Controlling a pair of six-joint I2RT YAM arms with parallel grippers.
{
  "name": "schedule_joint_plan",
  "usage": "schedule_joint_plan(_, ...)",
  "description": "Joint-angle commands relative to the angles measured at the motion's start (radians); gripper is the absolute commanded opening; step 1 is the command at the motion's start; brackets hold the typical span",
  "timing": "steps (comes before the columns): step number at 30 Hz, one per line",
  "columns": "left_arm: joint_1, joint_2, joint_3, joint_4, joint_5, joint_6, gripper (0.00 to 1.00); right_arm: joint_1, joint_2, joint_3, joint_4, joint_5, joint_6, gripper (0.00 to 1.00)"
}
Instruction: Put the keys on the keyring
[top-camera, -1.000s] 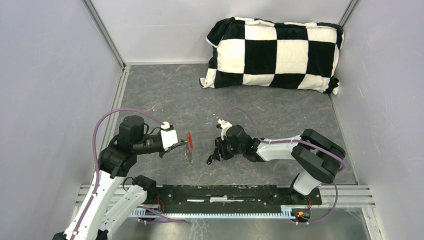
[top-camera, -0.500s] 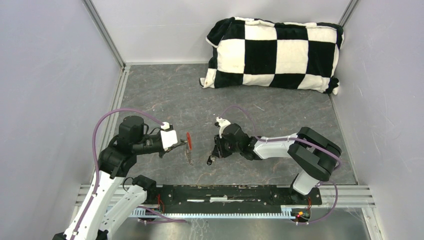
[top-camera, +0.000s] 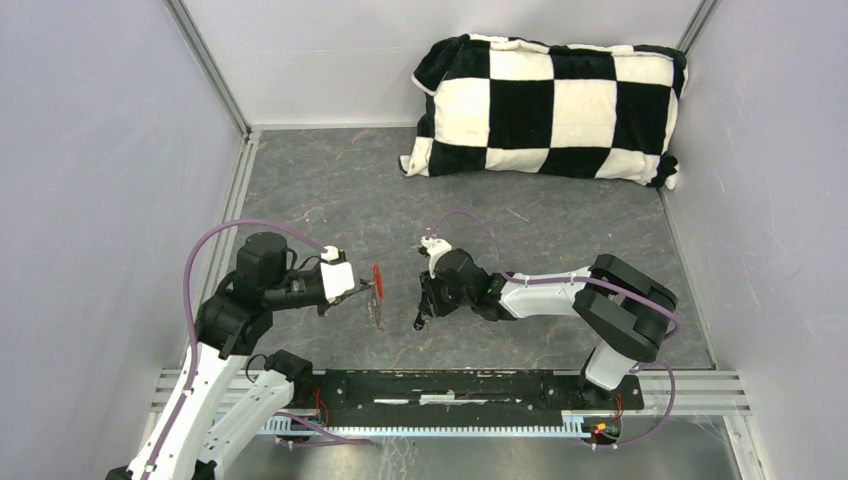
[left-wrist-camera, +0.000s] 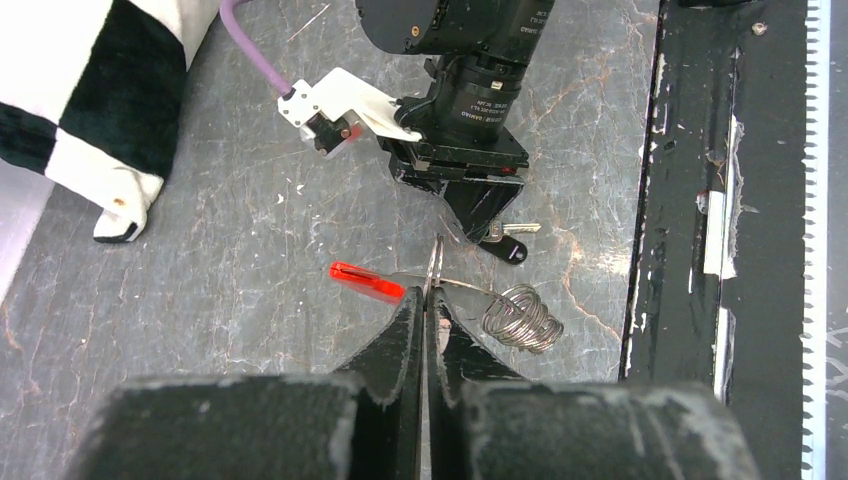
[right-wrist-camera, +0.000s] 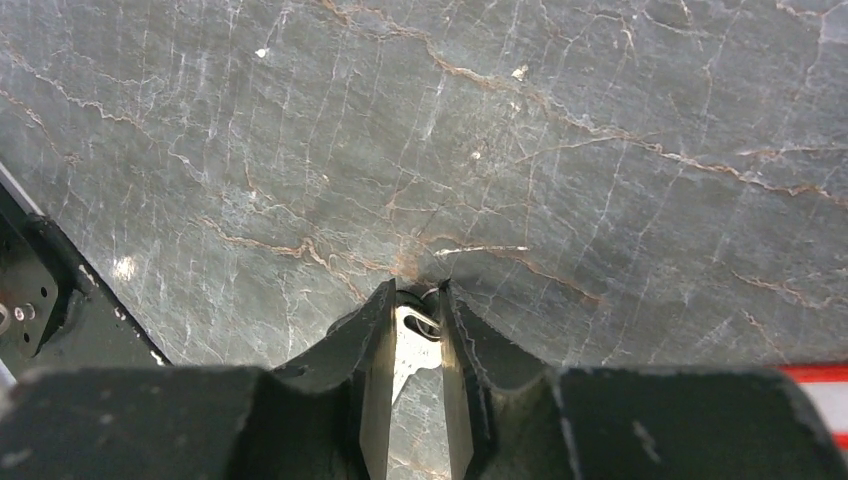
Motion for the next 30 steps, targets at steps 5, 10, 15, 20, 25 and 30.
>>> schedule_joint_plan(5, -0.001, -0.013, 0.02, 0.026, 0.014, 0.033, 0.02, 0.003, -0.055, 0.023, -0.029, 0.041, -0.018, 0.39)
schedule_joint_plan(10, 0.0, -0.013, 0.019, 0.025, 0.015, 0.033, 0.02, 0.002, -0.108, 0.022, -0.042, 0.036, -0.014, 0.4)
schedule_joint_plan(15, 0.0, -0.011, 0.021, 0.025, 0.02, 0.034, 0.02, -0.012, -0.146, -0.005, -0.055, 0.028, 0.02, 0.37)
schedule_joint_plan(20, 0.0, -0.013, 0.019, 0.026, 0.022, 0.034, 0.02, -0.036, -0.139, -0.07, -0.028, 0.001, 0.101, 0.34)
schedule_joint_plan(25, -0.001, -0.018, 0.02, 0.025, 0.022, 0.036, 0.02, -0.035, -0.094, -0.057, -0.018, -0.032, 0.118, 0.33)
schedule_joint_plan(30, 0.0, -0.023, 0.019, 0.025, 0.02, 0.033, 0.02, -0.04, -0.079, -0.051, -0.008, -0.037, 0.122, 0.33)
